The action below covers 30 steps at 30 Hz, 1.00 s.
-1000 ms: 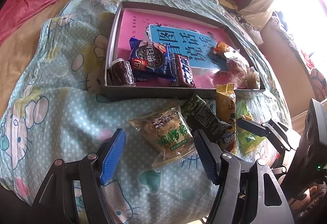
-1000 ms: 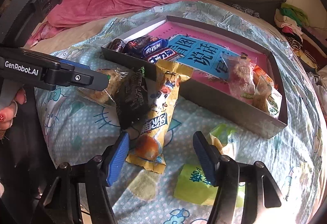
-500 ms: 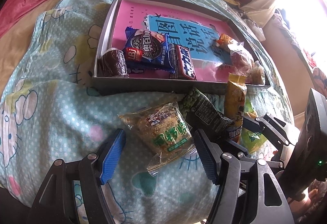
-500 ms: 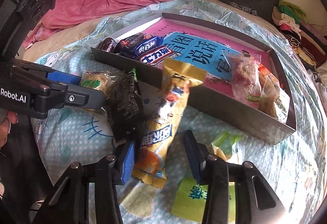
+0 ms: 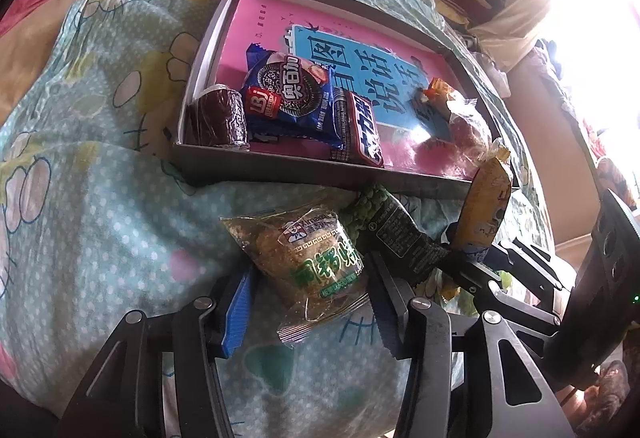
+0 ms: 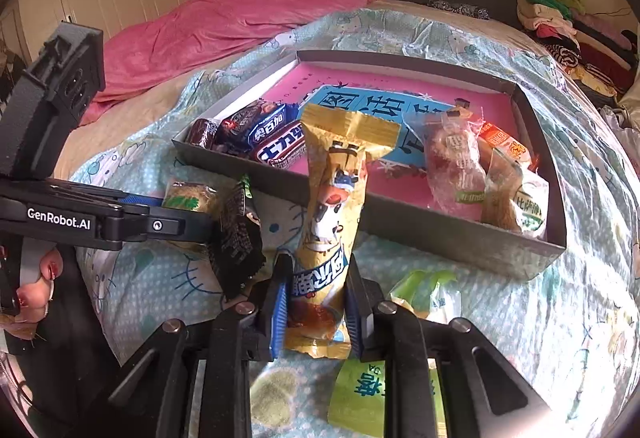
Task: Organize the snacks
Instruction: 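Grasp the clear pastry bag with left while right grasps the yellow snack bar, then lift the pastry bag with left while right lifts the yellow snack bar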
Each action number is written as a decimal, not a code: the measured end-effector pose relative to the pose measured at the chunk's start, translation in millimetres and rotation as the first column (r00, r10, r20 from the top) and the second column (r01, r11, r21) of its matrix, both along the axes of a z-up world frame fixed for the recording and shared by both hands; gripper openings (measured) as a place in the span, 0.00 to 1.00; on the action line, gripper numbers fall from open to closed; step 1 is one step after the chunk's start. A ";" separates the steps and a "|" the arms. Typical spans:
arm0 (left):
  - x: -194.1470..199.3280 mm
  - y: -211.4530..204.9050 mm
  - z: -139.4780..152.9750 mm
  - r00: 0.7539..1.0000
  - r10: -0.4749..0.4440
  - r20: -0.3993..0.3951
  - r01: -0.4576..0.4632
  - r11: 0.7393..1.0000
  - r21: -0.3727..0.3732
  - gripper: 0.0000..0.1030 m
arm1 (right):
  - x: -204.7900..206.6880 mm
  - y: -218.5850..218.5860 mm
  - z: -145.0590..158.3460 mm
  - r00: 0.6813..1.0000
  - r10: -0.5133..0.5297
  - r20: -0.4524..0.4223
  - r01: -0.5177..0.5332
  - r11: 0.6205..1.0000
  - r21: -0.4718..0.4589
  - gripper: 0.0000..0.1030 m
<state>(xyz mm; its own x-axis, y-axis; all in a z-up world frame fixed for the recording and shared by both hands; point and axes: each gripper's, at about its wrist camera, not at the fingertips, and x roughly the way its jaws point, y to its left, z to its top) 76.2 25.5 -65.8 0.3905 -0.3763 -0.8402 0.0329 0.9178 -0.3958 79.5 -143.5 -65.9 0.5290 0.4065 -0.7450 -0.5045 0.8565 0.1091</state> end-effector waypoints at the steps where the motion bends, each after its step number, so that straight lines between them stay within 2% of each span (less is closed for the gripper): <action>1: 0.1 0.5 -0.3 1.000 0.001 0.000 -0.001 1.000 -0.003 0.51 | -0.7 -0.5 0.7 1.000 -0.002 0.001 0.002 1.000 0.005 0.24; 13: -10.3 7.6 11.7 1.000 0.010 0.029 -0.010 1.000 0.023 0.48 | -2.2 -12.2 9.9 1.000 -0.023 0.002 0.023 0.997 0.070 0.23; 27: -18.9 6.1 45.6 0.988 -0.007 0.152 -0.001 0.999 0.054 0.47 | -6.9 -16.7 24.6 0.998 -0.013 0.054 0.006 0.993 0.119 0.20; 30: -18.9 3.5 47.4 0.987 -0.014 0.158 0.004 0.998 0.063 0.47 | -6.7 -19.9 27.3 0.998 -0.021 0.060 0.013 0.992 0.128 0.20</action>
<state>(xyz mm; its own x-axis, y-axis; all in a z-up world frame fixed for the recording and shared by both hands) 57.3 29.0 -18.4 0.5174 -0.3290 -0.7900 0.0993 0.9400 -0.3265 72.8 -163.5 -38.6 0.5796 0.4868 -0.6535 -0.4990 0.8461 0.1876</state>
